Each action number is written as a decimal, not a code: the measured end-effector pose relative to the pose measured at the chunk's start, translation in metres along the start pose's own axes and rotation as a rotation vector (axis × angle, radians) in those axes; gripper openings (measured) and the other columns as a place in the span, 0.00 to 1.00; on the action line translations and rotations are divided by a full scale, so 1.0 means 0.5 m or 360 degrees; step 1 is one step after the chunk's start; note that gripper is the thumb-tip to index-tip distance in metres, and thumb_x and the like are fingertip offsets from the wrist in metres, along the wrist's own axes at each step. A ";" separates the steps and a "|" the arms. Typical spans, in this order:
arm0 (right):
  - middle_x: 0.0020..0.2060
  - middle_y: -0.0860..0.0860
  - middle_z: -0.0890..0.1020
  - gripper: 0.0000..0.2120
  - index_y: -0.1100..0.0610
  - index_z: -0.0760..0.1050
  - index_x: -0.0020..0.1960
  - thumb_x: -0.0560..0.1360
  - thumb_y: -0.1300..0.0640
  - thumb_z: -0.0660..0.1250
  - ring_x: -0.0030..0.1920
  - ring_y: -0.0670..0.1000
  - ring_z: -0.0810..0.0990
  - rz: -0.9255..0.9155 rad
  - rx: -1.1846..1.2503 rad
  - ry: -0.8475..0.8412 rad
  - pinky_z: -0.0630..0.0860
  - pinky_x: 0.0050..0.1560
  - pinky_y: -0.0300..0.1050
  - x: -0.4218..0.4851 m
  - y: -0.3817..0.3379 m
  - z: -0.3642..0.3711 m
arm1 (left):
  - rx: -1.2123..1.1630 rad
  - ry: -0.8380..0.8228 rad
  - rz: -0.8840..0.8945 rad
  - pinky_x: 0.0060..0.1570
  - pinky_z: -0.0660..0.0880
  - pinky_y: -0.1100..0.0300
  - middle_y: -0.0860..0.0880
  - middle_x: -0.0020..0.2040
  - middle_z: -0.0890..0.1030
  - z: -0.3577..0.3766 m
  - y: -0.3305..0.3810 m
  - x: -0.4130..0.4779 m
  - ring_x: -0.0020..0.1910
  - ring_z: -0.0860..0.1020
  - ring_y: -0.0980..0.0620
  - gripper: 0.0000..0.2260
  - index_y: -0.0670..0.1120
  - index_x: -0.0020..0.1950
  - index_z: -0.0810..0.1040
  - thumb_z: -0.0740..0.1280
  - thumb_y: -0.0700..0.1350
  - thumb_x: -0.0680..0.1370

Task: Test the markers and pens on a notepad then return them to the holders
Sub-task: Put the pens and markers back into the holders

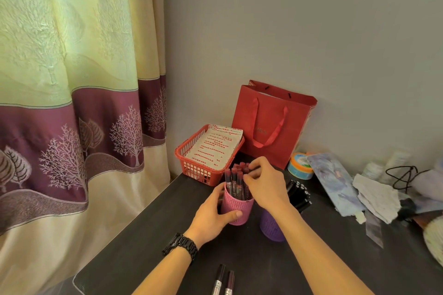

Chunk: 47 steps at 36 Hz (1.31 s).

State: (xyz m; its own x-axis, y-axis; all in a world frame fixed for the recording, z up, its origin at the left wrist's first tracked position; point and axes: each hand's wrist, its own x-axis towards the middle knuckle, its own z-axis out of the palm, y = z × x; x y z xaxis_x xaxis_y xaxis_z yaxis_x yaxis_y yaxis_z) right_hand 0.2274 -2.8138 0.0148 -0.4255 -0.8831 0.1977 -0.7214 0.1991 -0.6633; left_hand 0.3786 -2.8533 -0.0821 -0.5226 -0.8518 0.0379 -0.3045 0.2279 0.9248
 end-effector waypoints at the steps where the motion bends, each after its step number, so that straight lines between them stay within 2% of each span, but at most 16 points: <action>1: 0.39 0.41 0.80 0.09 0.46 0.72 0.51 0.76 0.56 0.70 0.40 0.40 0.79 0.0002 0.0016 -0.0016 0.76 0.40 0.39 0.001 0.003 0.004 | 0.0002 -0.0005 -0.0009 0.49 0.66 0.79 0.74 0.59 0.66 0.000 -0.002 0.001 0.62 0.66 0.68 0.34 0.73 0.66 0.53 0.73 0.63 0.70; 4: 0.41 0.40 0.80 0.09 0.44 0.74 0.53 0.77 0.56 0.69 0.42 0.38 0.78 0.0033 0.0057 -0.0102 0.73 0.39 0.34 0.000 0.015 0.011 | 0.0011 0.0001 -0.0025 0.48 0.66 0.82 0.74 0.59 0.68 0.001 -0.006 0.000 0.59 0.67 0.72 0.34 0.76 0.66 0.53 0.74 0.59 0.72; 8: 0.47 0.40 0.79 0.14 0.44 0.72 0.58 0.77 0.57 0.69 0.47 0.42 0.80 0.0027 0.0053 -0.0171 0.77 0.49 0.40 -0.013 0.017 0.004 | 0.0073 -0.0003 -0.0034 0.52 0.65 0.81 0.72 0.62 0.67 0.003 -0.009 -0.007 0.64 0.67 0.68 0.37 0.73 0.71 0.51 0.74 0.61 0.72; 10: 0.50 0.41 0.79 0.15 0.46 0.72 0.62 0.78 0.58 0.68 0.48 0.42 0.80 0.0021 0.0051 -0.0159 0.79 0.52 0.41 -0.027 0.014 -0.004 | 0.0145 -0.0022 -0.0032 0.60 0.64 0.74 0.66 0.69 0.68 0.004 -0.013 -0.010 0.69 0.68 0.62 0.40 0.65 0.77 0.53 0.73 0.61 0.72; 13: 0.51 0.40 0.78 0.16 0.46 0.71 0.63 0.78 0.57 0.68 0.48 0.39 0.79 -0.0005 0.0073 -0.0108 0.78 0.48 0.37 -0.060 0.013 -0.019 | 0.0306 -0.0002 -0.0065 0.67 0.65 0.62 0.55 0.76 0.66 -0.002 -0.024 -0.018 0.73 0.67 0.56 0.42 0.55 0.80 0.54 0.73 0.59 0.73; 16: 0.51 0.38 0.79 0.15 0.44 0.71 0.62 0.78 0.56 0.70 0.47 0.36 0.79 -0.0021 0.0140 -0.0095 0.72 0.41 0.28 -0.110 0.019 -0.033 | 0.0518 0.0028 -0.0093 0.70 0.64 0.59 0.54 0.76 0.65 -0.022 -0.039 -0.041 0.73 0.65 0.55 0.38 0.55 0.79 0.55 0.70 0.59 0.75; 19: 0.49 0.37 0.81 0.14 0.42 0.73 0.58 0.77 0.55 0.71 0.45 0.32 0.80 0.0022 0.0275 -0.0097 0.73 0.37 0.25 -0.179 0.030 -0.044 | 0.0905 0.0071 0.0001 0.72 0.60 0.59 0.54 0.77 0.63 -0.049 -0.062 -0.079 0.75 0.61 0.54 0.30 0.57 0.78 0.59 0.64 0.60 0.78; 22: 0.44 0.37 0.83 0.11 0.40 0.74 0.54 0.76 0.52 0.72 0.45 0.32 0.79 0.0108 0.0338 -0.0169 0.74 0.37 0.26 -0.259 0.050 -0.038 | 0.1189 0.0119 0.0029 0.76 0.56 0.54 0.53 0.78 0.61 -0.073 -0.082 -0.126 0.78 0.58 0.52 0.27 0.57 0.78 0.61 0.59 0.62 0.80; 25: 0.41 0.34 0.82 0.08 0.40 0.74 0.52 0.75 0.43 0.70 0.42 0.32 0.80 0.0263 0.0231 -0.0342 0.73 0.41 0.30 -0.331 0.069 -0.014 | 0.1301 0.0147 0.0018 0.78 0.52 0.50 0.54 0.79 0.59 -0.083 -0.095 -0.172 0.79 0.54 0.52 0.26 0.58 0.78 0.61 0.54 0.64 0.81; 28: 0.40 0.36 0.81 0.14 0.40 0.73 0.52 0.74 0.32 0.65 0.40 0.35 0.79 0.0402 -0.0023 -0.0568 0.71 0.40 0.32 -0.378 0.070 0.012 | 0.1375 0.0186 0.0015 0.77 0.46 0.52 0.56 0.80 0.56 -0.079 -0.105 -0.204 0.79 0.51 0.54 0.26 0.59 0.78 0.59 0.50 0.64 0.81; 32: 0.39 0.41 0.80 0.27 0.42 0.71 0.51 0.70 0.21 0.53 0.39 0.41 0.79 0.0443 -0.0399 -0.0703 0.75 0.37 0.37 -0.393 0.039 0.055 | 0.1339 0.0257 -0.0044 0.76 0.47 0.53 0.56 0.79 0.58 -0.086 -0.093 -0.207 0.79 0.53 0.55 0.25 0.60 0.77 0.62 0.52 0.63 0.81; 35: 0.46 0.44 0.80 0.37 0.47 0.71 0.56 0.67 0.18 0.48 0.44 0.44 0.80 0.0418 -0.0688 -0.0716 0.76 0.39 0.41 -0.388 0.010 0.094 | 0.1334 0.0286 -0.0116 0.77 0.49 0.52 0.55 0.79 0.60 -0.090 -0.105 -0.224 0.79 0.55 0.54 0.24 0.59 0.77 0.64 0.53 0.63 0.81; 38: 0.56 0.50 0.80 0.39 0.52 0.69 0.64 0.69 0.21 0.56 0.52 0.50 0.80 0.0354 -0.0835 -0.0763 0.74 0.42 0.45 -0.375 -0.018 0.131 | 0.1299 0.0301 -0.0194 0.77 0.50 0.52 0.56 0.79 0.60 -0.102 -0.117 -0.239 0.79 0.55 0.54 0.24 0.60 0.76 0.64 0.53 0.63 0.81; 41: 0.56 0.52 0.80 0.30 0.53 0.69 0.64 0.74 0.31 0.64 0.53 0.52 0.80 0.0273 -0.0835 -0.0819 0.73 0.43 0.46 -0.372 -0.039 0.164 | 0.1307 0.0300 -0.0257 0.78 0.50 0.52 0.56 0.79 0.60 -0.117 -0.126 -0.259 0.79 0.54 0.55 0.24 0.60 0.77 0.63 0.53 0.63 0.81; 45: 0.56 0.54 0.80 0.26 0.54 0.69 0.64 0.76 0.38 0.66 0.52 0.53 0.80 0.0245 -0.0894 -0.0924 0.76 0.44 0.46 -0.368 -0.039 0.175 | 0.1310 0.0236 -0.0308 0.78 0.49 0.53 0.56 0.79 0.58 -0.115 -0.141 -0.265 0.79 0.53 0.55 0.24 0.60 0.77 0.62 0.52 0.63 0.81; 47: 0.57 0.54 0.80 0.23 0.54 0.68 0.67 0.78 0.42 0.67 0.53 0.53 0.81 0.0311 -0.0863 -0.0808 0.79 0.48 0.47 -0.351 0.004 0.129 | 0.1260 0.0245 -0.0197 0.78 0.49 0.53 0.56 0.80 0.58 -0.061 -0.106 -0.223 0.79 0.53 0.55 0.25 0.60 0.78 0.61 0.52 0.63 0.81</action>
State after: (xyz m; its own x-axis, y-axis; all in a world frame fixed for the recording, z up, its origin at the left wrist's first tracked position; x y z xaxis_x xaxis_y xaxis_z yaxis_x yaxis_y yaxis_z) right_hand 0.3358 -2.6860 -0.0681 -0.3640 -0.8712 -0.3293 -0.8817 0.4363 -0.1796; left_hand 0.4775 -2.7849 -0.1238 -0.3508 -0.9347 0.0579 -0.8553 0.3450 0.3865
